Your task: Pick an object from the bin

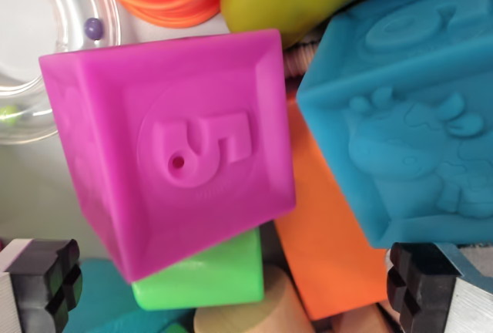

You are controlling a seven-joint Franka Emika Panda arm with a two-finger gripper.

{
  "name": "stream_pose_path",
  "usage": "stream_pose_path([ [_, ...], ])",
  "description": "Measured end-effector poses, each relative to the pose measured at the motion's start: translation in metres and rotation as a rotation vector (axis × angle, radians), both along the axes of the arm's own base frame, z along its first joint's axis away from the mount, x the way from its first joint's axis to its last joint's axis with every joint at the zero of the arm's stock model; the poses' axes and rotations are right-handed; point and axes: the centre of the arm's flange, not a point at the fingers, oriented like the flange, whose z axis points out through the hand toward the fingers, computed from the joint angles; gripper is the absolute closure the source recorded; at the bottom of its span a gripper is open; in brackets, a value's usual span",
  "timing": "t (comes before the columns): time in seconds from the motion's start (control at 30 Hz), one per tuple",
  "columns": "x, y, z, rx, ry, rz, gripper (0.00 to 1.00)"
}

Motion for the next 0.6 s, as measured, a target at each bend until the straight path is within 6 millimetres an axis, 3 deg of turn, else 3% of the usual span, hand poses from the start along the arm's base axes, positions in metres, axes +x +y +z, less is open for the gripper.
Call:
stream_pose_path([
  [0.27, -0.001, 0.001, -0.030, 0.001, 0.005, 0.002, 0.00],
  [0.6, 0.005, 0.002, -0.039, 0.000, -0.021, 0.005, 0.00],
])
